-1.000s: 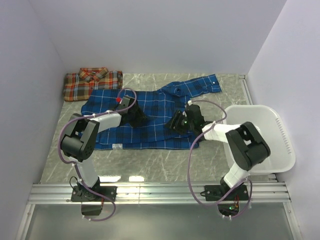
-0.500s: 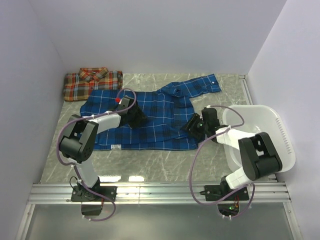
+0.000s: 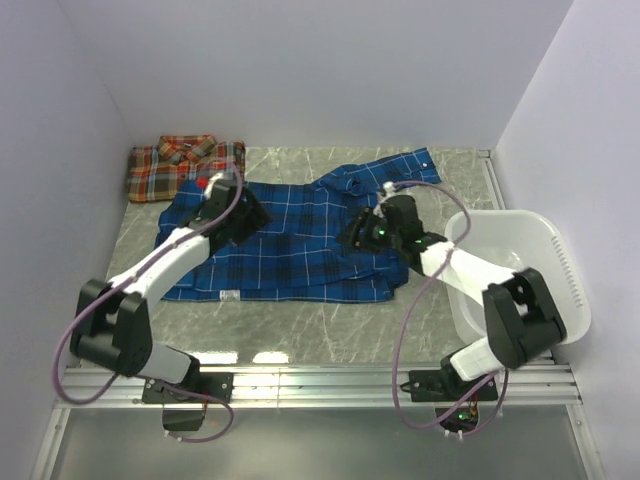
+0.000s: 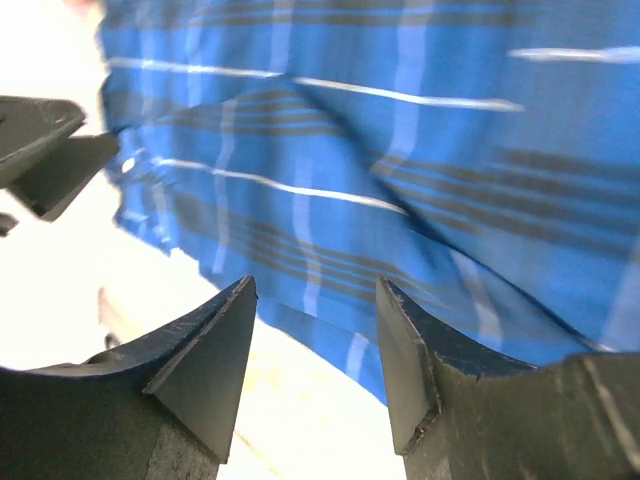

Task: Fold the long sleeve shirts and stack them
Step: Fold the shirt

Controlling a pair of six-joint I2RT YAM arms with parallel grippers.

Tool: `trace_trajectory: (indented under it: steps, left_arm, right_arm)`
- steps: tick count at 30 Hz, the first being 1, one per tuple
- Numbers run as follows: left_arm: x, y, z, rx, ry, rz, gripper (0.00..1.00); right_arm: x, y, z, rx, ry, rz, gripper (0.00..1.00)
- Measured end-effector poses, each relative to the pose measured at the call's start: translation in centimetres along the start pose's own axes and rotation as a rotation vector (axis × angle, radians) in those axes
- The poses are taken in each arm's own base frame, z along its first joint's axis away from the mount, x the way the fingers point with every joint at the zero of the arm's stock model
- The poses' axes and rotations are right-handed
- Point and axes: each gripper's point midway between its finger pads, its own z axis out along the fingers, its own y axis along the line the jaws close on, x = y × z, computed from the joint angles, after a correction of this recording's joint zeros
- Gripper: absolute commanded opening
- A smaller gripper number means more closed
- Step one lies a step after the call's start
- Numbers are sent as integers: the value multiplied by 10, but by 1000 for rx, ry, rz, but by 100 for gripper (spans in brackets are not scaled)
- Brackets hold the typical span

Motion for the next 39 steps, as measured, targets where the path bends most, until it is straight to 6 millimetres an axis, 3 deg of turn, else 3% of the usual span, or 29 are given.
trace_trajectory:
  steps: [2, 5, 7, 9, 11, 15, 18, 24, 29, 33, 36, 39]
  left_arm:
    - [-11, 24, -4, -25, -33, -38, 70]
    - [-21, 95, 1, -150, -61, -140, 66]
    - [-17, 141, 4, -240, -59, -215, 65]
    - [-7, 173, 4, -300, -45, -280, 64]
    - [-1, 188, 4, -324, -36, -331, 63]
    - [-5, 196, 6, -304, -55, -415, 62]
    - [-11, 203, 8, -276, -78, -490, 61]
    - [-14, 210, 4, -166, -107, -640, 62]
    - [-15, 215, -7, -172, -109, -661, 71]
    - [-21, 217, -25, -235, -117, -610, 82]
    - [-54, 201, -49, -236, -182, -510, 95]
    - [-85, 183, -64, -227, -245, -390, 97]
  right_arm:
    - [3, 20, 17, -61, 28, -27, 58]
    - [13, 41, 41, -130, 69, -40, 58]
    - [21, 49, 58, -171, 95, -35, 58]
    - [29, 47, 76, -182, 114, -16, 58]
    - [35, 37, 90, -167, 127, 6, 58]
    - [43, 15, 114, -131, 142, 57, 59]
    - [43, 2, 121, -113, 135, 108, 59]
    - [24, -25, 107, -90, 59, 181, 58]
    - [7, -43, 89, 5, 8, 151, 58]
    - [-2, -42, 69, 89, -6, 41, 58]
    - [-18, -14, 50, 120, -46, -117, 59]
    - [-20, 10, 36, 133, -48, -247, 64]
